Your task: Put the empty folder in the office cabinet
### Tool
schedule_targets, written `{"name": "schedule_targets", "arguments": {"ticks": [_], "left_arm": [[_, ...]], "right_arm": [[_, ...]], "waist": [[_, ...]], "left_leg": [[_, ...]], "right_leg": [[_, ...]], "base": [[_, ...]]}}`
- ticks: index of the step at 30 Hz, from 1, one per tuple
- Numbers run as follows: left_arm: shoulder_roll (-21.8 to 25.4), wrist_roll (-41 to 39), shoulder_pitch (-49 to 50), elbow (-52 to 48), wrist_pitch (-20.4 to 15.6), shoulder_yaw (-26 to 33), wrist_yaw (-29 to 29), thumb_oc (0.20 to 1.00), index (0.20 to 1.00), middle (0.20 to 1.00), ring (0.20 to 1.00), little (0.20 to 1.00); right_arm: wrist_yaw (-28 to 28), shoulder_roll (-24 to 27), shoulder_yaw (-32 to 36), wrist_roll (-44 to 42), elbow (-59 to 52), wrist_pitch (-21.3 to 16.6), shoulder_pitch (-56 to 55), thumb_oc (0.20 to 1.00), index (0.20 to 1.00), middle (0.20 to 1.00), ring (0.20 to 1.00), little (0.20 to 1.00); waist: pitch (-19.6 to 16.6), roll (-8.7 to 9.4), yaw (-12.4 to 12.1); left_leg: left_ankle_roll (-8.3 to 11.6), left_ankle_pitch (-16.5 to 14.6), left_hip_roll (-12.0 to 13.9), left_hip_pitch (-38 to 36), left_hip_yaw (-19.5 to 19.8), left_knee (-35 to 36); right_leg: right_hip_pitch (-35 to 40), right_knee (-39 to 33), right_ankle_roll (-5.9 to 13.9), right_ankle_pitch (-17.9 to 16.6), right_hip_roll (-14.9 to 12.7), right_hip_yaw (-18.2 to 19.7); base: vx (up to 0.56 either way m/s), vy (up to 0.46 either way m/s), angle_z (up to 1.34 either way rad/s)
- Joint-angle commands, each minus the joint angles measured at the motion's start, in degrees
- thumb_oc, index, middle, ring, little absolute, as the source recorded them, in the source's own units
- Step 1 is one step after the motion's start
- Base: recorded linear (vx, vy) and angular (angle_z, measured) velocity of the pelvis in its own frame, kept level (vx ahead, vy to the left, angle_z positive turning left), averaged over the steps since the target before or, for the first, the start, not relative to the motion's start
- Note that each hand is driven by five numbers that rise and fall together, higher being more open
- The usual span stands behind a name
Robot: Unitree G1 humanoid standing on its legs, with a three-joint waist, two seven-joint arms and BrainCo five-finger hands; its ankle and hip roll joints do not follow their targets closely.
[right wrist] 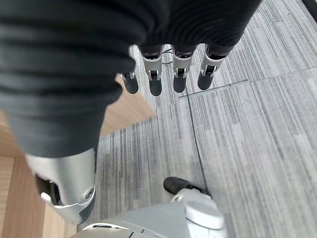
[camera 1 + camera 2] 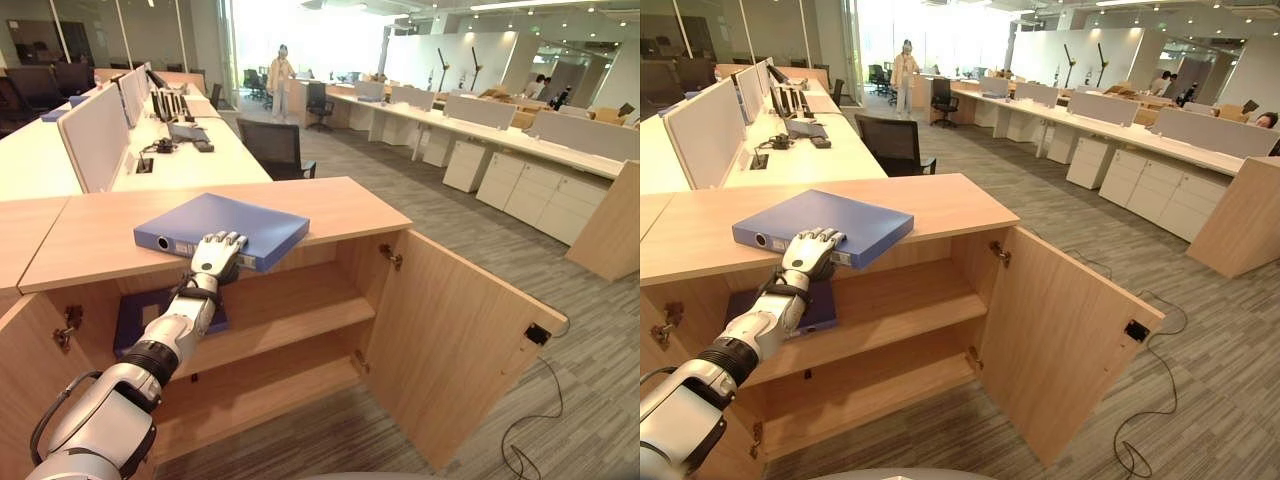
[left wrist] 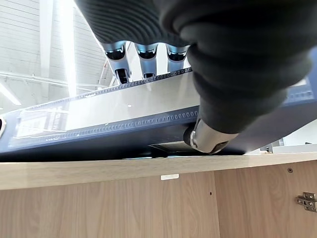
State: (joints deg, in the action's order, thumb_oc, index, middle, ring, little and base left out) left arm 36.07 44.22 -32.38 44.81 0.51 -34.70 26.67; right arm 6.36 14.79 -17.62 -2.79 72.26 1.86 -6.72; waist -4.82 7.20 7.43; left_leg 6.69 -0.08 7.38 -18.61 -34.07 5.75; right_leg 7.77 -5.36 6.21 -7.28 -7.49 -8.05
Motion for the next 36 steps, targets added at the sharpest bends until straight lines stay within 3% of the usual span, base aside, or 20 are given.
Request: {"name": "schedule_targets", "arguments": {"ticks": [1,4,7,9,11,13,14,16,17,18,21,23,28,36], "left_arm": [[-1.7,-2.3,-2.9,8.0,2.2,-1.7,-2.0,0.200,0.200,0.200,0.200,0.200],[-2.6,-5.6,-2.3,3.6,2.3,0.7,-0.8,0.200,0.200,0.200,0.200,0.200],[-3.6,-15.8,5.6,-22.7,-0.8,12.1,0.7,0.200,0.200,0.200,0.200,0.200],[-3.4,-17.9,8.5,-29.0,-2.0,15.0,0.2,0.200,0.200,0.200,0.200,0.200],[-5.2,-30.1,17.5,-43.8,-7.3,22.6,-3.9,0.200,0.200,0.200,0.200,0.200],[-5.3,-41.3,22.8,-51.7,-10.0,27.5,-9.7,0.200,0.200,0.200,0.200,0.200],[-5.2,-41.4,23.1,-52.0,-9.9,27.8,-9.9,0.200,0.200,0.200,0.200,0.200],[-5.5,-59.2,27.0,-58.5,-13.2,31.3,-16.2,0.200,0.200,0.200,0.200,0.200],[-5.7,-62.6,27.8,-59.9,-13.5,32.3,-17.0,0.200,0.200,0.200,0.200,0.200],[-5.1,-71.8,30.6,-64.4,-14.7,35.0,-20.0,0.200,0.200,0.200,0.200,0.200],[-4.6,-74.8,31.7,-66.0,-15.6,36.5,-21.2,0.200,0.200,0.200,0.200,0.200],[-5.1,-83.5,31.6,-67.5,-17.2,37.6,-23.8,0.200,0.200,0.200,0.200,0.200],[-7.9,-92.6,30.1,-67.4,-18.9,38.0,-25.5,0.200,0.200,0.200,0.200,0.200],[-10.2,-93.5,32.5,-66.2,-19.1,41.4,-24.6,0.200,0.200,0.200,0.200,0.200]], "right_arm": [[1.4,1.8,-1.2,0.8,4.6,-1.3,5.1,1.000,1.000,1.000,1.000,1.000],[1.7,1.5,-1.0,0.0,4.1,-1.3,5.1,1.000,1.000,1.000,1.000,1.000],[1.7,0.0,1.5,-3.0,1.3,-1.4,4.9,1.000,1.000,1.000,1.000,1.000],[1.6,-0.3,2.1,-3.8,0.5,-1.6,5.1,1.000,1.000,1.000,1.000,1.000],[0.7,-0.5,4.1,-7.0,-2.6,-2.5,6.3,1.000,1.000,1.000,1.000,1.000],[-1.2,0.1,5.0,-9.2,-4.2,-2.9,7.1,1.000,1.000,1.000,1.000,1.000],[-1.2,0.1,4.9,-9.2,-4.2,-2.9,7.1,1.000,1.000,1.000,1.000,1.000],[-3.4,1.2,4.8,-10.9,-8.2,-3.6,7.6,1.000,1.000,1.000,1.000,1.000],[-4.1,1.4,4.8,-11.5,-9.4,-3.7,7.7,1.000,1.000,1.000,1.000,1.000],[-6.9,3.2,4.0,-12.5,-17.2,-4.4,7.5,1.000,1.000,1.000,1.000,1.000],[-8.1,5.2,4.0,-13.2,-23.7,-4.8,6.6,1.000,1.000,1.000,1.000,1.000],[-9.5,7.4,5.5,-16.5,-32.6,-6.3,5.8,1.000,1.000,1.000,1.000,1.000],[-10.4,8.0,9.7,-26.1,-43.4,-8.9,4.5,1.000,1.000,1.000,1.000,1.000],[-13.3,5.6,15.9,-42.1,-56.8,-13.3,2.4,1.000,1.000,1.000,1.000,1.000]], "waist": [[4.9,-1.69,0.4],[5.3,-1.43,0.1],[7.1,-0.14,-2.0],[7.3,-0.06,-2.2],[8.3,-0.29,-3.8],[8.8,-0.94,-4.5],[8.7,-0.95,-4.4],[9.1,-1.53,-5.0],[9.2,-1.73,-5.1],[9.3,-2.17,-5.7],[9.2,-2.40,-5.8],[9.0,-2.90,-5.9],[8.9,-3.19,-5.6],[8.9,-3.37,-5.5]], "left_leg": [[-3.23,-8.8,-0.1,-5.7,7.6,-0.8],[-3.21,-8.7,-0.1,-5.2,7.9,-0.7],[-3.27,-7.0,0.1,-2.9,8.8,-0.8],[-3.32,-7.0,0.2,-2.2,9.4,-0.8],[-3.47,-6.9,0.0,-1.2,10.5,-0.9],[-3.48,-6.8,0.0,-0.5,11.0,-0.9],[-3.48,-6.7,0.0,-0.5,11.0,-0.9],[-3.44,-6.4,0.1,0.3,11.4,-1.0],[-3.42,-6.2,0.1,0.7,11.7,-1.0],[-3.30,-5.8,0.1,1.4,12.1,-1.0],[-3.17,-5.6,0.2,1.8,12.4,-1.0],[-2.84,-6.3,0.4,2.0,13.7,-0.9],[-2.77,-5.8,0.2,3.1,14.3,-0.7],[-2.95,-4.6,-0.2,4.4,14.1,-0.7]], "right_leg": [[5.3,0.9,3.20,6.8,0.9,-2.8],[5.2,0.8,3.17,6.8,0.9,-3.1],[4.0,0.8,2.47,6.1,0.5,-4.9],[3.8,0.8,2.39,6.1,0.4,-5.2],[3.4,0.5,2.18,6.0,0.1,-5.9],[3.1,0.5,2.00,5.8,0.0,-6.5],[3.1,0.5,2.00,5.8,0.0,-6.5],[2.7,0.4,1.87,5.6,-0.2,-6.9],[2.5,0.4,1.82,5.5,-0.2,-7.1],[2.1,0.4,1.75,5.4,-0.3,-7.7],[2.0,0.4,1.76,5.4,-0.4,-8.3],[2.1,0.4,2.32,6.0,-0.3,-8.4],[1.8,0.4,2.39,5.8,-0.6,-9.2],[1.1,0.4,1.81,5.3,-1.0,-10.2]], "base": [[0.00,0.000,0.00],[-0.01,-0.012,0.01],[-0.08,-0.069,0.06],[-0.05,-0.044,0.11],[-0.01,-0.022,0.10],[-0.02,-0.002,0.16],[-0.02,-0.006,0.11],[-0.02,-0.009,0.20],[-0.04,-0.016,0.26],[-0.03,-0.021,0.24],[0.00,-0.008,0.18],[0.04,0.004,0.16],[-0.02,-0.007,0.05],[-0.03,-0.004,0.06]]}}
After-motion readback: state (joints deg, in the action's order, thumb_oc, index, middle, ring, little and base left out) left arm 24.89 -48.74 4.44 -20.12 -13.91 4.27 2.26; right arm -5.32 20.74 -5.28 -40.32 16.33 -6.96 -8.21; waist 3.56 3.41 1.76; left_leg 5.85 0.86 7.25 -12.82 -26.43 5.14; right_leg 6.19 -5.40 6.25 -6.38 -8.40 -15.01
